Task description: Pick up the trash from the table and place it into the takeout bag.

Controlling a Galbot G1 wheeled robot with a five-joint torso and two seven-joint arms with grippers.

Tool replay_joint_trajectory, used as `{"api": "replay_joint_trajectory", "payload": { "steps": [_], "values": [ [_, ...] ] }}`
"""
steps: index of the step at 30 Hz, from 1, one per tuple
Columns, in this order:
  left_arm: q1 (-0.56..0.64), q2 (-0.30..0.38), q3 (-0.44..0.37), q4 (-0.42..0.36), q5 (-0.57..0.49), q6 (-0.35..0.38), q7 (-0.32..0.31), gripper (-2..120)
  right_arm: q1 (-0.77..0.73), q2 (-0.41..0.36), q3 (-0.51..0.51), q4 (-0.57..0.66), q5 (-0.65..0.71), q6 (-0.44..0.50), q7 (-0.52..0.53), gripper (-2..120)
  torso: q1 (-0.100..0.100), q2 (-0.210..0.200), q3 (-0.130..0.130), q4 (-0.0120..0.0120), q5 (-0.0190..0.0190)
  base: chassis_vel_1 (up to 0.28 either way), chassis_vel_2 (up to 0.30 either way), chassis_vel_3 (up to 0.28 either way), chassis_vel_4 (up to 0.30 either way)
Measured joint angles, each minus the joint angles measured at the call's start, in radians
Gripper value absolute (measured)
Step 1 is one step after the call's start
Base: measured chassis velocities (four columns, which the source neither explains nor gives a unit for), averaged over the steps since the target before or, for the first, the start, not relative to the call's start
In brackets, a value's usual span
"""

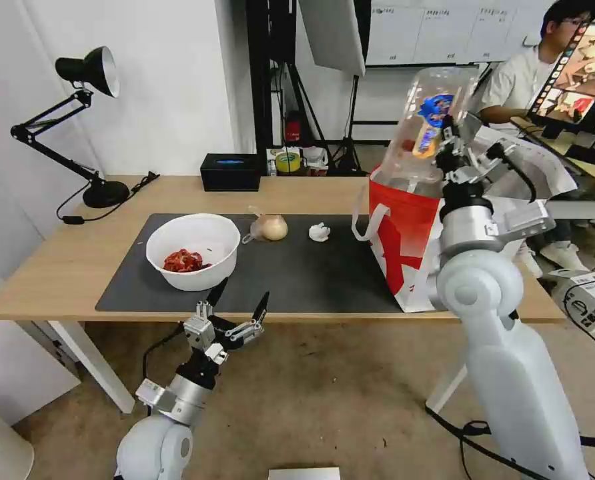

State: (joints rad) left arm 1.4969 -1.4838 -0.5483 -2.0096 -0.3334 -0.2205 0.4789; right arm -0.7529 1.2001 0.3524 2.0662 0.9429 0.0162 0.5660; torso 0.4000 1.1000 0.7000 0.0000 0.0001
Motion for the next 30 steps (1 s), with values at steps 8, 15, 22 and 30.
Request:
{"api": "replay_joint_trajectory", "payload": {
  "steps": [8, 15, 22, 30],
  "values": [
    [0.005, -0.005, 0.0, 0.0, 0.0, -0.006, 0.004, 100, 0.028, 0.007, 0.006, -0.022, -0.002, -0.022, 0.134, 0, 0.0, 0.0, 0.0, 0.0, 0.0, 0.0, 0.0, 0.0, 0.0],
    [0.003, -0.006, -0.004, 0.004, 0.0, -0.009, 0.005, 100, 0.062, 0.024, 0.006, -0.051, -0.002, -0.061, 0.258, 0, 0.0, 0.0, 0.0, 0.0, -0.0001, 0.0, 0.0, 0.0, 0.0],
    [0.001, -0.009, -0.005, 0.011, -0.001, -0.011, 0.006, 100, 0.079, 0.038, 0.004, -0.07, 0.003, -0.094, 0.338, 0, 0.0, 0.0, 0.0, 0.0, -0.0001, 0.0, 0.0, 0.0, 0.0],
    [-0.001, -0.013, -0.01, 0.018, -0.001, -0.015, 0.007, 100, 0.1, 0.053, -0.003, -0.095, 0.024, -0.117, 0.419, 0, 0.0, 0.0, 0.0, 0.0, -0.0001, 0.0, 0.0, 0.0, 0.0]
  ]
}}
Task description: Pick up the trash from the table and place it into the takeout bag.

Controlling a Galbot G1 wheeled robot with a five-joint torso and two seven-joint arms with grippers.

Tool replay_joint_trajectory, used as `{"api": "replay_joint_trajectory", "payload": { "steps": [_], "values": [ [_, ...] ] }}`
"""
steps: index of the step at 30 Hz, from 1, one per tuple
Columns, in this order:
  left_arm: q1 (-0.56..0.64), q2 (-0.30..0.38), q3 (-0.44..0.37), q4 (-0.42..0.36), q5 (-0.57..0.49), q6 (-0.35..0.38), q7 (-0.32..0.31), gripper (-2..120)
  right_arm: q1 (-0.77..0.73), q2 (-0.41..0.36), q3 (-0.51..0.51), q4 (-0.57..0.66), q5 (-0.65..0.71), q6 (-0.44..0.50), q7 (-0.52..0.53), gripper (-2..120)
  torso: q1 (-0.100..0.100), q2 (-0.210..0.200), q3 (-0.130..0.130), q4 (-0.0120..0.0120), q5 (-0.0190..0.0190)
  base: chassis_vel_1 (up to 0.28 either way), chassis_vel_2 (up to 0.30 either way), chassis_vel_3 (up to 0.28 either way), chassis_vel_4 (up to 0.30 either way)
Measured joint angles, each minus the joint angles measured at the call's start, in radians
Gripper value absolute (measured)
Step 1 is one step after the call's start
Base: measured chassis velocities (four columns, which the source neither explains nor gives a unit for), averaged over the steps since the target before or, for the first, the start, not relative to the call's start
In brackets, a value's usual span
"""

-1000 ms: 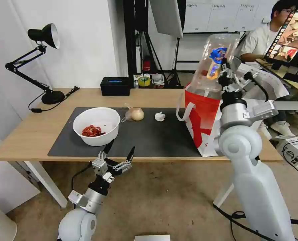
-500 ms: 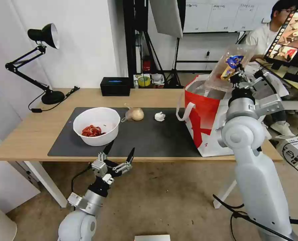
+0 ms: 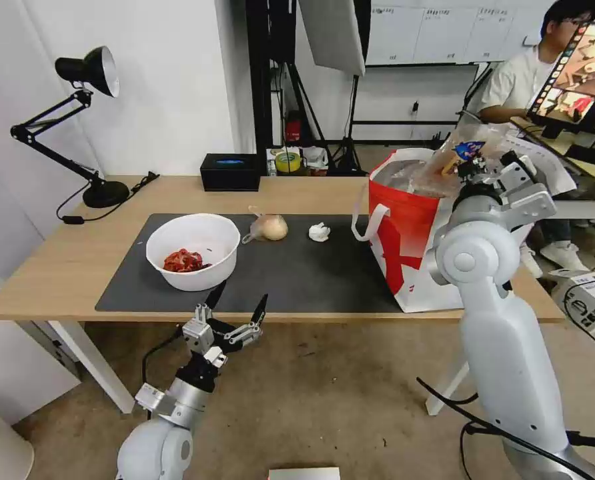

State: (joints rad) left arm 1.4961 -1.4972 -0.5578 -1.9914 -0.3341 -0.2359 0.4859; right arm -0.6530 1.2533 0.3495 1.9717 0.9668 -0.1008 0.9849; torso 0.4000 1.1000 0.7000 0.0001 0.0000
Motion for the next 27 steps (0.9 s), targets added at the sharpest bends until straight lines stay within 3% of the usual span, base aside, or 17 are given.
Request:
{"api": "replay_joint_trajectory", "payload": {
  "steps": [13, 15, 17, 21, 27],
  "values": [
    [-0.004, 0.0, -0.003, 0.004, -0.001, -0.001, 0.0, 100, -0.002, 0.009, 0.005, -0.002, 0.01, -0.013, 0.004, 0, 0.0, 0.0, 0.0, -0.0001, 0.0, 0.0, 0.0, 0.0, 0.0],
    [-0.004, 0.0, -0.004, 0.004, -0.001, -0.001, 0.0, 100, -0.003, 0.009, 0.007, -0.001, 0.011, -0.016, 0.003, 11, 0.0, 0.0, 0.0, -0.0001, 0.0, 0.0, 0.0, 0.0, 0.0],
    [-0.004, 0.0, -0.004, 0.004, -0.001, -0.001, 0.0, 100, -0.003, 0.009, 0.008, 0.0, 0.012, -0.016, 0.003, 13, 0.0, 0.0, 0.0, -0.0001, 0.0, 0.0, 0.0, 0.0, 0.0],
    [-0.003, 0.001, -0.004, 0.004, -0.001, -0.001, 0.0, 100, -0.003, 0.007, 0.013, 0.001, 0.012, -0.017, 0.003, 33, 0.0, 0.0, 0.0, -0.0001, 0.0, 0.0, 0.0, 0.0, 0.0],
    [-0.004, 0.003, -0.004, 0.004, -0.002, -0.001, 0.0, 100, -0.003, 0.002, 0.021, 0.003, 0.013, -0.017, 0.003, 53, 0.0, 0.0, 0.0, -0.0001, 0.0, 0.0, 0.0, 0.0, 0.0]
  ]
}}
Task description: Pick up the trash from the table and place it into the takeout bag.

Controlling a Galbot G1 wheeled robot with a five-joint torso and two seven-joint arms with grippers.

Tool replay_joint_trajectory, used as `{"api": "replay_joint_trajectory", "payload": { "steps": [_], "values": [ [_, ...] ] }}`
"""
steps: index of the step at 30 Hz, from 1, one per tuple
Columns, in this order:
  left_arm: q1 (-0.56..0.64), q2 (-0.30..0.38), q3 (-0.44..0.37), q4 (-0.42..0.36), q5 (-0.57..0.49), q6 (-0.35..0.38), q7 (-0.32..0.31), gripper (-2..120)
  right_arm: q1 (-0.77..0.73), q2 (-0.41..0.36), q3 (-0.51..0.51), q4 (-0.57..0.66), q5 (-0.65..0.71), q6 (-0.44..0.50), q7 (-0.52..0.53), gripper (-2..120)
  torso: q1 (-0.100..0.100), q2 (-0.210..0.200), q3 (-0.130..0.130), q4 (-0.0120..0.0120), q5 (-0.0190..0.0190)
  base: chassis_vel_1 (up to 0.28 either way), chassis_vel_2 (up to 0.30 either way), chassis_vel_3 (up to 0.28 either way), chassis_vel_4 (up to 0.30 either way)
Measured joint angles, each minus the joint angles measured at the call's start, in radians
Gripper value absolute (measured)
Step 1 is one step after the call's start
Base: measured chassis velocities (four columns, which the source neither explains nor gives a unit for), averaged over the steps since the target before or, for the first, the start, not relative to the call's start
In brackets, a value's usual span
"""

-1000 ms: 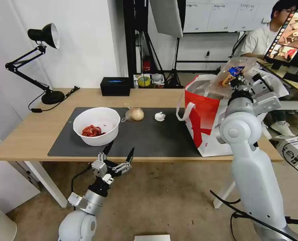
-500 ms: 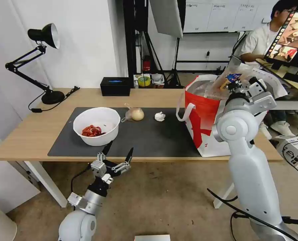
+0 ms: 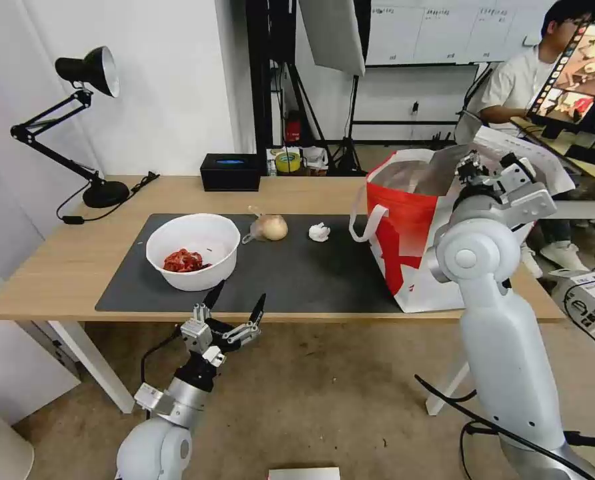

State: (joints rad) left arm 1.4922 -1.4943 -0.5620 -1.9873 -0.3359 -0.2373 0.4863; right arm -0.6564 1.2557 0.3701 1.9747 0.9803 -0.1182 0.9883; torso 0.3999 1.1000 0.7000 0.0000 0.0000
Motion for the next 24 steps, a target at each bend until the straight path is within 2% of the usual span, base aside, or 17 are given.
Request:
{"api": "replay_joint_trajectory", "payload": {
  "steps": [5, 6, 7, 9, 10, 12, 17, 24],
  "values": [
    [0.002, 0.0, 0.0, -0.003, -0.001, 0.0, 0.0, 100, 0.0, -0.003, 0.001, 0.007, 0.01, -0.001, -0.002, 71, 0.0, 0.0, 0.0, 0.0, 0.0, 0.0, 0.0, 0.0, 0.0],
    [0.002, 0.0, 0.0, -0.003, -0.001, 0.0, 0.0, 100, 0.0, -0.003, 0.001, 0.007, 0.01, -0.001, -0.002, 71, 0.0, 0.0, 0.0, 0.0, 0.0, 0.0, 0.0, 0.0, 0.0],
    [0.002, 0.001, -0.001, -0.006, -0.001, 0.0, 0.0, 100, 0.0, -0.005, 0.001, 0.011, 0.015, -0.003, -0.004, 78, 0.0, 0.0, 0.0, 0.0, 0.0, 0.0, 0.0, 0.0, 0.0],
    [0.004, 0.001, -0.003, -0.009, -0.002, 0.0, -0.001, 100, 0.0, -0.009, -0.001, 0.018, 0.019, -0.004, -0.013, 86, 0.0, 0.0, 0.0, 0.0, 0.0, 0.0, 0.0, 0.0, 0.0],
    [0.004, 0.001, -0.003, -0.009, -0.002, 0.0, -0.001, 100, 0.0, -0.009, -0.001, 0.018, 0.019, -0.004, -0.013, 86, 0.0, 0.0, 0.0, 0.0, 0.0, 0.0, 0.0, 0.0, 0.0],
    [0.008, -0.001, -0.005, -0.012, -0.003, 0.0, -0.002, 100, -0.004, -0.018, -0.005, 0.029, 0.019, -0.005, -0.037, 97, 0.0, 0.0, 0.0, 0.0, 0.0, 0.0, 0.0, 0.0, 0.0],
    [0.011, -0.004, -0.005, -0.016, -0.003, 0.0, -0.005, 100, -0.019, -0.027, -0.011, 0.045, 0.0, -0.005, -0.085, 100, 0.0, 0.0, 0.0, 0.0, 0.0, 0.0, 0.0, 0.0, 0.0],
    [0.009, -0.007, -0.005, -0.021, -0.003, -0.002, -0.011, 100, -0.065, -0.052, -0.025, 0.081, -0.059, 0.002, -0.204, 100, 0.0, 0.0, 0.0, 0.0, 0.0, 0.0, 0.0, 0.0, 0.0]
  ]
}}
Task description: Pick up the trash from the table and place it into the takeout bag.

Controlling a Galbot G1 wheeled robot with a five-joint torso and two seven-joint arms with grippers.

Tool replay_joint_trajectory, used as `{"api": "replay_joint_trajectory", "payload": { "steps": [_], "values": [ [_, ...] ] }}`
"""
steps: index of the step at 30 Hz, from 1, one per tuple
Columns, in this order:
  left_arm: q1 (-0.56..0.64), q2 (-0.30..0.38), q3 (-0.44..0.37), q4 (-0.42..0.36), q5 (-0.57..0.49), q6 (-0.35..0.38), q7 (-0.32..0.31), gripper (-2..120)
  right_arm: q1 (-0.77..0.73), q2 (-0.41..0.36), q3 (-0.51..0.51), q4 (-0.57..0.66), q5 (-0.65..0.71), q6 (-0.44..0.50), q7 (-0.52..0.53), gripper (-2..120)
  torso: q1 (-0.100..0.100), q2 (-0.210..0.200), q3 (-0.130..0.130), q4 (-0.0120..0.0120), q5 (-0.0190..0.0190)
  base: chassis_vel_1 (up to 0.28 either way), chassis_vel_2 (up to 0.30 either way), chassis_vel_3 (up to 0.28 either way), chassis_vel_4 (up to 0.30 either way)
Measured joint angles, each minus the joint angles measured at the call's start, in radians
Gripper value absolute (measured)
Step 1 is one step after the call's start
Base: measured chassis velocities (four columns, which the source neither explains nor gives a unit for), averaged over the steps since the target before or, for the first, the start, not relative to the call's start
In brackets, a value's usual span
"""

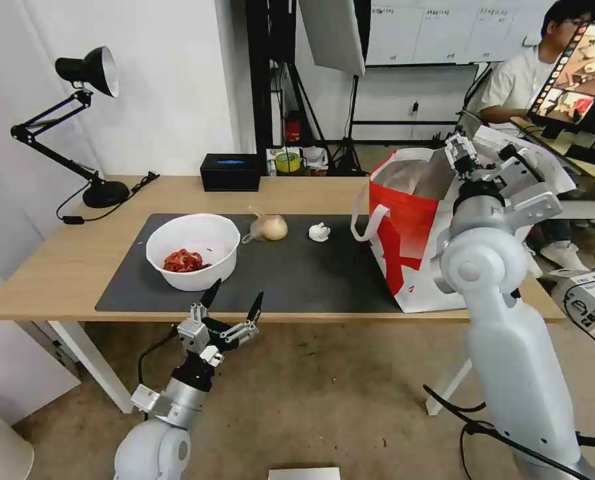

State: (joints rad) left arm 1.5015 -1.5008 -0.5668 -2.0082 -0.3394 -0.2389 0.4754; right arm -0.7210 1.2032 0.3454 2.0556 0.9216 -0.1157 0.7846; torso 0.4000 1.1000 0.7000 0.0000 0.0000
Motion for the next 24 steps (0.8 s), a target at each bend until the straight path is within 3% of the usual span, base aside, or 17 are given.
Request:
{"api": "replay_joint_trajectory", "payload": {
  "steps": [12, 18, 24],
  "values": [
    [0.0, 0.004, -0.011, -0.007, -0.002, -0.015, -0.005, 100, -0.104, -0.026, -0.014, 0.037, -0.213, 0.042, -0.226, 100, 0.0, 0.0, 0.0, -0.0001, 0.0, 0.0, 0.0, 0.0, 0.0],
    [0.001, 0.008, -0.026, -0.007, 0.01, -0.057, -0.029, 100, -0.185, -0.05, -0.015, 0.029, -0.409, 0.127, -0.372, 100, 0.0, 0.0, 0.0, 0.0, -0.0001, 0.0, 0.0, 0.0, 0.0],
    [-0.002, 0.001, -0.037, 0.0, 0.025, -0.096, -0.035, 100, -0.247, -0.06, -0.01, 0.029, -0.467, 0.184, -0.43, 100, 0.0, 0.0, 0.0, 0.0, 0.0001, 0.0, 0.0, 0.0, 0.0]
  ]
}}
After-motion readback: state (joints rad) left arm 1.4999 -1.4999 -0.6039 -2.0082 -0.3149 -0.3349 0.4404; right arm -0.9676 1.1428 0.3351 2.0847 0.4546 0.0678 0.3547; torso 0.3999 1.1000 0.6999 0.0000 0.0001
